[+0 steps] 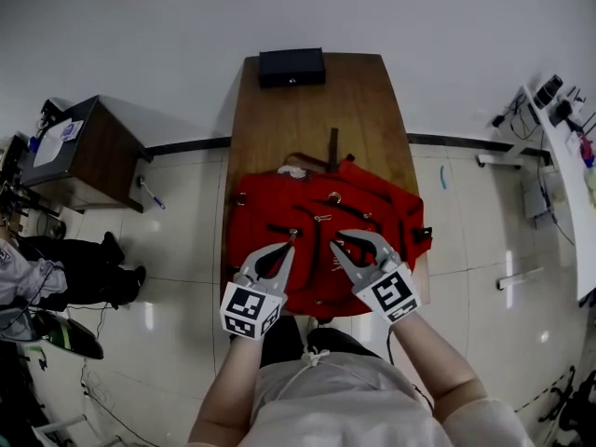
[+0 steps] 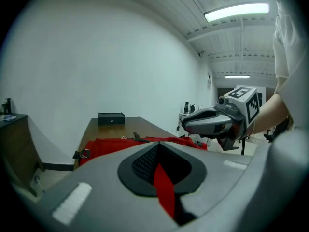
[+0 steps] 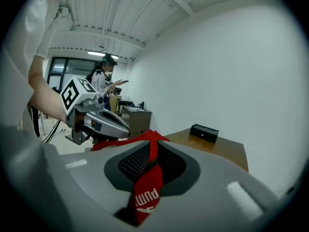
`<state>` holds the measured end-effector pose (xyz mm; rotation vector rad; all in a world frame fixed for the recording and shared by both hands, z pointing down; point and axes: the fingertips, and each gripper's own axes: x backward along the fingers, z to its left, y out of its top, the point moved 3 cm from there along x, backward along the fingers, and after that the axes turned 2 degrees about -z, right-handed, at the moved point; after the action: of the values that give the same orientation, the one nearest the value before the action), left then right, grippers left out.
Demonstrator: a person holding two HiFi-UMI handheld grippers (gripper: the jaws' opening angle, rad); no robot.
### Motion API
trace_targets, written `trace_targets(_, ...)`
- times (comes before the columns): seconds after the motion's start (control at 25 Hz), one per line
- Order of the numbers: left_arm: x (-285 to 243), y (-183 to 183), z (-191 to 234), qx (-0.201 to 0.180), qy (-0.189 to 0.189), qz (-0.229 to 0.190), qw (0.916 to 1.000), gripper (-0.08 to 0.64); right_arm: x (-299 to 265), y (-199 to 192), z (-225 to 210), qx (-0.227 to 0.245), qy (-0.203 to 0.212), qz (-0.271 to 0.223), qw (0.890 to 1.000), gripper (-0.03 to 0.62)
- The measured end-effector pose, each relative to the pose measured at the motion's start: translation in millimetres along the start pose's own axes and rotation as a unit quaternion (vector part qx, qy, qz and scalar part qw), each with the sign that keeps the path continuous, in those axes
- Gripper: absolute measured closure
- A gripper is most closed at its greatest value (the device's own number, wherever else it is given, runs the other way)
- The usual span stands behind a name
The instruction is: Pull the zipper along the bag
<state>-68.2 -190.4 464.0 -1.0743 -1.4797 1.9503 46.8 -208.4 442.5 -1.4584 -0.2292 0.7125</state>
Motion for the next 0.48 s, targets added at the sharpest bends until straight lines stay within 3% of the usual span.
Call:
trace_targets(0.24, -38.0, -3.6, 13.9, 0.009, -0.034, 0.026, 0.9991, 0.552, -39.4, -31.1, -25.2, -0.003, 0.048, 0.045, 0.998, 0.435)
trace_targets(0.36, -51.4, -4.5, 19.5, 0.010, -0.049, 0.042, 0.9979, 0.552, -55.6, -39.7, -31.3, -0.025, 0.110, 0.055, 0.992, 0.402)
trace_targets(0.48, -61.3, -3.8, 19.4, 0.008, -0.073, 0.056, 0.9957, 0.552, -64.8, -44.8, -25.3, -0.007, 0.188, 0.070, 0.980, 0.403)
